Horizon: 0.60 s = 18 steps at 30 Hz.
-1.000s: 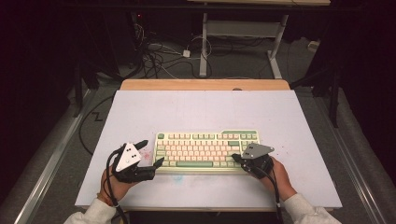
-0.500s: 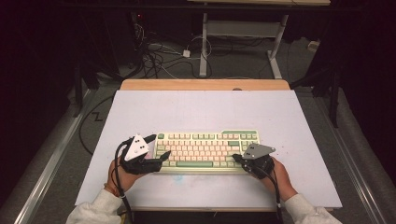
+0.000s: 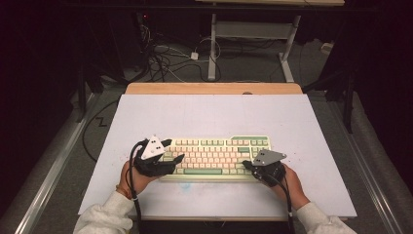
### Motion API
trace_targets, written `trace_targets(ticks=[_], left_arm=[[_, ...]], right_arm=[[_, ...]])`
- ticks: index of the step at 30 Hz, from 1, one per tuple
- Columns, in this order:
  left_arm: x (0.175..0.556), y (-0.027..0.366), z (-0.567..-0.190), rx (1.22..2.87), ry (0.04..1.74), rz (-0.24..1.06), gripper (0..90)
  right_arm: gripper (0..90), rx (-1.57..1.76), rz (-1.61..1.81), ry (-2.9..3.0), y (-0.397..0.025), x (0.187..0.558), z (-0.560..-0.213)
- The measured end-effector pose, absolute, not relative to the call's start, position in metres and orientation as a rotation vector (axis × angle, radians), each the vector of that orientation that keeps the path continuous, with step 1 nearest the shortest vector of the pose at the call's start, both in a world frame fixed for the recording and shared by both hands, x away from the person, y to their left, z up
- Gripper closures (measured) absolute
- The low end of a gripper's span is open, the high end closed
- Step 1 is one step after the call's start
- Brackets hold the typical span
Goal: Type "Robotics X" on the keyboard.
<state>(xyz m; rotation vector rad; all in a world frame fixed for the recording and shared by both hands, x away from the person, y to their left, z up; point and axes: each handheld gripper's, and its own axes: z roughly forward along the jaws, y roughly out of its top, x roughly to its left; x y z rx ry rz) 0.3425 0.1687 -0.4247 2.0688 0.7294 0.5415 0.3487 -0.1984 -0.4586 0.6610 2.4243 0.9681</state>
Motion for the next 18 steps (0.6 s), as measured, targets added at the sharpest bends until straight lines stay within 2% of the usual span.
trace_targets(ticks=[4,7,14,18], left_arm=[[0.346,0.166,-0.425,2.086,0.733,0.541,32.9],[0.349,0.162,-0.426,2.109,0.721,0.528,39.7],[0.357,0.153,-0.428,2.158,0.677,0.471,73.9],[0.363,0.145,-0.43,2.193,0.654,0.445,85.0]], right_arm=[[90.0,0.66,0.968,2.424,-0.198,0.349,-0.459],[90.0,0.662,0.969,2.426,-0.199,0.349,-0.459],[90.0,0.66,0.968,2.425,-0.198,0.349,-0.459],[90.0,0.66,0.968,2.424,-0.198,0.349,-0.459]])
